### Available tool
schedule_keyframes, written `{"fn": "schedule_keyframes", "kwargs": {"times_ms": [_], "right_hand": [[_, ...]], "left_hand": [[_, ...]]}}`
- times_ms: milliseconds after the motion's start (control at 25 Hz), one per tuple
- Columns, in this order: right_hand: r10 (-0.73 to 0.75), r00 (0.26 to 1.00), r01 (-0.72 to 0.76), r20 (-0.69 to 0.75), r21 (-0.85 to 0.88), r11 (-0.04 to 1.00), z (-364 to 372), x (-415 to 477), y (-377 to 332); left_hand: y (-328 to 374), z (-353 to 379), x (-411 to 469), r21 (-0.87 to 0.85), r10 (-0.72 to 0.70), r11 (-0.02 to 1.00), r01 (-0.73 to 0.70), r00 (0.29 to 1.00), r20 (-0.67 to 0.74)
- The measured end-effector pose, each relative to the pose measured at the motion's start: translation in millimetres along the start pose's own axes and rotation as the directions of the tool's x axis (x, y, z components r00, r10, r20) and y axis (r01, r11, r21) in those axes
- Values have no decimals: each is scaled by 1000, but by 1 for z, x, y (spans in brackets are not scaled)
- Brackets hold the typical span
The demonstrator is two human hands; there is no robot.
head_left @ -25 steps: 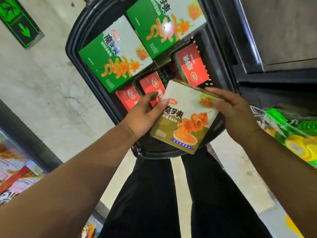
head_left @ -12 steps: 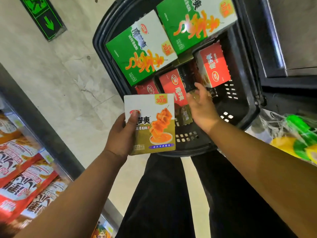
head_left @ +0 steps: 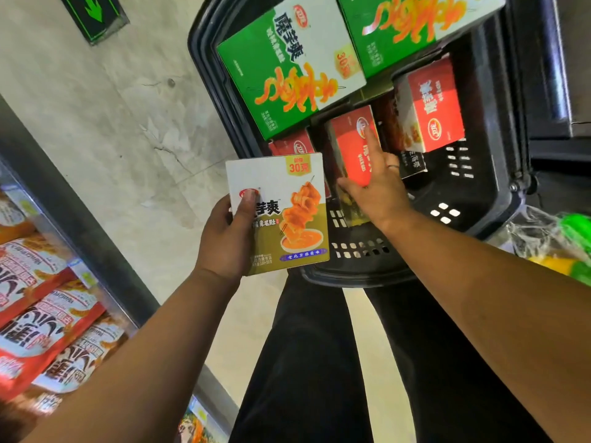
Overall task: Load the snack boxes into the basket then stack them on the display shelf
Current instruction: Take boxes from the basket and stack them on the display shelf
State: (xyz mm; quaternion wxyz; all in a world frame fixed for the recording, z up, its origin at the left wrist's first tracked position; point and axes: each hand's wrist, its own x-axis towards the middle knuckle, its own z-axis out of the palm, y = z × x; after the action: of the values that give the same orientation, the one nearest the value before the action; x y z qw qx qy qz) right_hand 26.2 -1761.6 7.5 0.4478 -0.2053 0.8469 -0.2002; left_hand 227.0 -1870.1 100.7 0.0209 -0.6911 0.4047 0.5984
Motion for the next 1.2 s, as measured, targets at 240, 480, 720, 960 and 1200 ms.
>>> {"fn": "schedule_keyframes", "kwargs": {"times_ms": [240,480,720,960,1200], "right_hand": [[76,993,-49,-96,253,966,-24,-11,-3],[157,972,-39,-174,542,839,-87,-81,-7],[115,976,53,-183,718,694,-192,-174,-49],[114,959,147,-257,804,576,-253,-267,-109],[201,904,277,-377,875,397,-288,-364,-127]], "left_hand": [[11,10,7,38,44,998,-42,998,-35],[47,-5,-26,48,57,997,-58,998,30],[119,-17,-112,106,143,982,-159,978,151],[175,-28,-205,67,174,978,-200,945,278],[209,-20,-286,57,176,973,-222,884,433]]}}
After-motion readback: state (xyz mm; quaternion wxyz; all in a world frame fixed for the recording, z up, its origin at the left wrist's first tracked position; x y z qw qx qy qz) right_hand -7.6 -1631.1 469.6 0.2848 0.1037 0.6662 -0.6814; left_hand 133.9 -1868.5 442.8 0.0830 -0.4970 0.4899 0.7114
